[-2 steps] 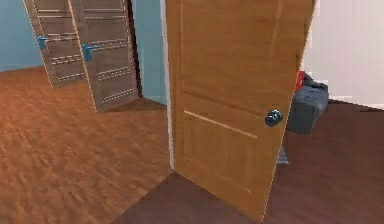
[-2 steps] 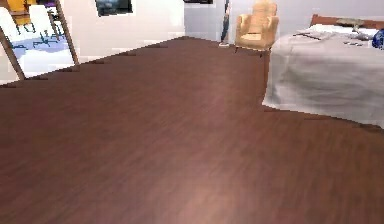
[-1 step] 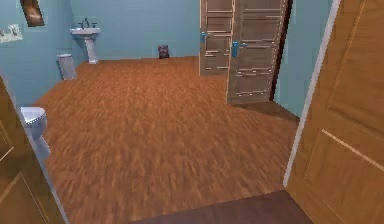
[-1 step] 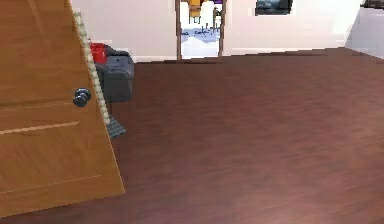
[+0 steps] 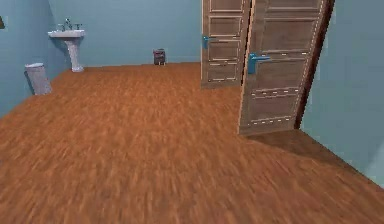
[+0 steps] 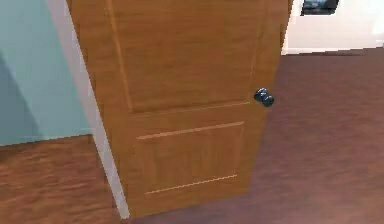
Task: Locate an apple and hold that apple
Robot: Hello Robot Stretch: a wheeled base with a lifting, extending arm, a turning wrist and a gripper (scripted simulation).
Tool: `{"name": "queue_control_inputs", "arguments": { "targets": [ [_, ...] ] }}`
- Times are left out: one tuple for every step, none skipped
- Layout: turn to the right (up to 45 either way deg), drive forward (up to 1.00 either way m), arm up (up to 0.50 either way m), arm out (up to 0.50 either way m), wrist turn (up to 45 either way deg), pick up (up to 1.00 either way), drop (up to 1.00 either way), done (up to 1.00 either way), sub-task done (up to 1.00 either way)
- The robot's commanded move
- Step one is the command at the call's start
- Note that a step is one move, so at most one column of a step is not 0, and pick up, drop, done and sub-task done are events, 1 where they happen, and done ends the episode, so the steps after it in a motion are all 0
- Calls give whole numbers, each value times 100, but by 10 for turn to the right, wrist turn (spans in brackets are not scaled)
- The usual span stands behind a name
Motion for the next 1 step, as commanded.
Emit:
{"name": "queue_control_inputs", "arguments": {
  "targets": [
    [0, 100, 0, 0, 0, 0, 0, 0, 0]
  ]
}}
